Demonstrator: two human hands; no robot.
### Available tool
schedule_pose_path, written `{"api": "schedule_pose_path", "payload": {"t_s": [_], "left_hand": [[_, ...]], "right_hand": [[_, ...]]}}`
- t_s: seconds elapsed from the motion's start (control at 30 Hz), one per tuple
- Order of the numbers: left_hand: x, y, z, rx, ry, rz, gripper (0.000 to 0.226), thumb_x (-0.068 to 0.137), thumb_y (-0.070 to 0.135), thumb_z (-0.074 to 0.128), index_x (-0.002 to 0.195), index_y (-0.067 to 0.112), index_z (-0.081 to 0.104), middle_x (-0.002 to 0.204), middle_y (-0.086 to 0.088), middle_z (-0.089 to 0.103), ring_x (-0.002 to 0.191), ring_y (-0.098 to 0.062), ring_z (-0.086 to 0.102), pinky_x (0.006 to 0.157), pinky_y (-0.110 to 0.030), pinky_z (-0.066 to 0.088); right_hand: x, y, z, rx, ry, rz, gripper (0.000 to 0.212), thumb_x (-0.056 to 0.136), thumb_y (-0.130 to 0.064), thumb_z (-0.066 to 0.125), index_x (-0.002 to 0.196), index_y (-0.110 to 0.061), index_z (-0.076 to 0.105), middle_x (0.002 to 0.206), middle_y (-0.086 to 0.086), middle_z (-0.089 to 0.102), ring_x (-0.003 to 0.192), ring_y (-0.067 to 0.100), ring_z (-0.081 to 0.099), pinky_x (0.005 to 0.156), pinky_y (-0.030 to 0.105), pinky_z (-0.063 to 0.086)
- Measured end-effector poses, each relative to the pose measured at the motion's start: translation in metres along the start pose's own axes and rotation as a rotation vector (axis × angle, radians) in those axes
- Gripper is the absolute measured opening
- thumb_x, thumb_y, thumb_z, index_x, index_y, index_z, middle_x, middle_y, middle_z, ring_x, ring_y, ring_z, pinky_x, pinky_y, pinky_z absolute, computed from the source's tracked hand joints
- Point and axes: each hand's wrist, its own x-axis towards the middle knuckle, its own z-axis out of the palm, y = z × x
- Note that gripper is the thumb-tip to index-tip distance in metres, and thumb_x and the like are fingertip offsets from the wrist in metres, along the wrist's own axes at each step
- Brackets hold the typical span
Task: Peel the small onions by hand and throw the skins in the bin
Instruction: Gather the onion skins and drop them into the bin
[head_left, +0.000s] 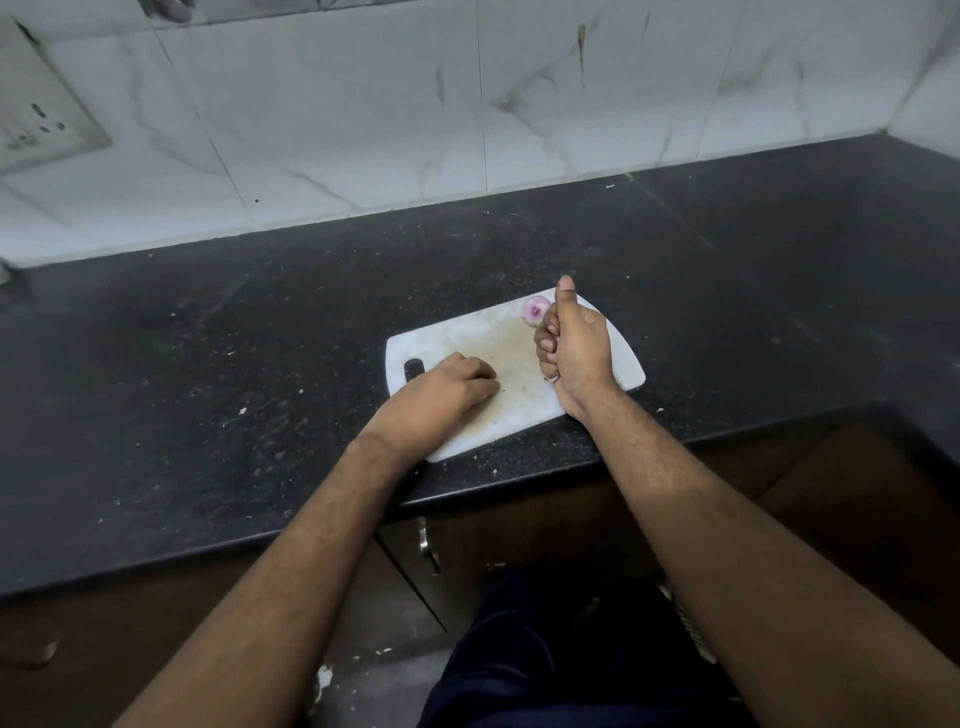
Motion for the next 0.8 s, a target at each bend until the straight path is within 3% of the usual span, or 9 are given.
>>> {"api": "schedule_pose_path", "payload": {"t_s": [0.1, 0.27, 0.4, 0.53, 0.63, 0.73, 0.8], "left_hand": [[0.004, 0.005, -0.004, 0.080, -0.053, -0.023, 0.042, 0.102, 0.002, 0.054, 0.142, 0.012, 0.062, 0.141, -0.005, 0.057, 0.129, -0.024, 0.051, 0.101, -0.037, 0.049], [0.015, 0.006, -0.010, 0.135, -0.070, -0.078, 0.026, 0.099, 0.007, 0.055, 0.119, 0.016, 0.069, 0.118, -0.001, 0.060, 0.110, -0.021, 0.055, 0.081, -0.047, 0.054], [0.032, 0.008, -0.021, 0.153, -0.098, -0.056, 0.021, 0.102, 0.015, 0.051, 0.115, 0.014, 0.067, 0.115, -0.002, 0.058, 0.108, -0.020, 0.055, 0.083, -0.042, 0.052], [0.041, 0.008, -0.014, 0.131, -0.084, -0.142, 0.023, 0.102, 0.010, 0.046, 0.117, 0.011, 0.064, 0.113, -0.005, 0.058, 0.106, -0.024, 0.054, 0.084, -0.047, 0.054], [0.038, 0.008, -0.002, -0.121, 0.087, -0.261, 0.022, 0.100, 0.004, 0.051, 0.116, 0.009, 0.064, 0.112, -0.006, 0.065, 0.104, -0.022, 0.059, 0.092, -0.035, 0.050], [0.023, 0.016, 0.002, -0.577, 0.375, -0.478, 0.014, 0.097, 0.004, 0.065, 0.105, 0.015, 0.067, 0.099, 0.006, 0.069, 0.091, -0.009, 0.063, 0.087, -0.019, 0.051], [0.010, 0.025, 0.002, -0.891, 0.483, -0.597, 0.018, 0.094, 0.004, 0.071, 0.101, 0.020, 0.066, 0.095, 0.005, 0.070, 0.089, -0.009, 0.065, 0.088, -0.024, 0.056]], "right_hand": [[-0.001, 0.000, 0.000, -0.007, -0.004, -0.005, 0.062, 0.102, -0.060, 0.044, 0.051, -0.024, 0.040, 0.050, -0.002, 0.036, 0.043, 0.013, 0.022, 0.051, 0.034, 0.010], [-0.001, 0.000, 0.002, -0.029, 0.004, -0.019, 0.061, 0.101, -0.059, 0.045, 0.053, -0.023, 0.039, 0.050, -0.002, 0.036, 0.043, 0.013, 0.023, 0.049, 0.033, 0.011], [-0.003, 0.001, 0.003, -0.039, 0.000, -0.034, 0.061, 0.102, -0.059, 0.044, 0.051, -0.024, 0.040, 0.050, -0.001, 0.036, 0.043, 0.013, 0.023, 0.046, 0.028, 0.013], [-0.003, 0.003, 0.003, -0.075, 0.007, -0.076, 0.058, 0.103, -0.057, 0.045, 0.057, -0.021, 0.036, 0.054, 0.002, 0.034, 0.042, 0.012, 0.026, 0.042, 0.022, 0.017], [-0.005, 0.003, 0.004, -0.093, 0.007, -0.083, 0.057, 0.102, -0.057, 0.045, 0.059, -0.021, 0.035, 0.056, 0.003, 0.032, 0.042, 0.010, 0.027, 0.040, 0.020, 0.019], [-0.005, 0.003, 0.002, -0.096, -0.001, -0.088, 0.055, 0.102, -0.057, 0.046, 0.062, -0.021, 0.036, 0.058, 0.004, 0.031, 0.042, 0.009, 0.027, 0.039, 0.021, 0.019], [-0.005, 0.003, 0.003, -0.101, -0.002, -0.091, 0.054, 0.102, -0.057, 0.046, 0.063, -0.020, 0.038, 0.057, 0.004, 0.032, 0.042, 0.009, 0.028, 0.039, 0.021, 0.019]]}}
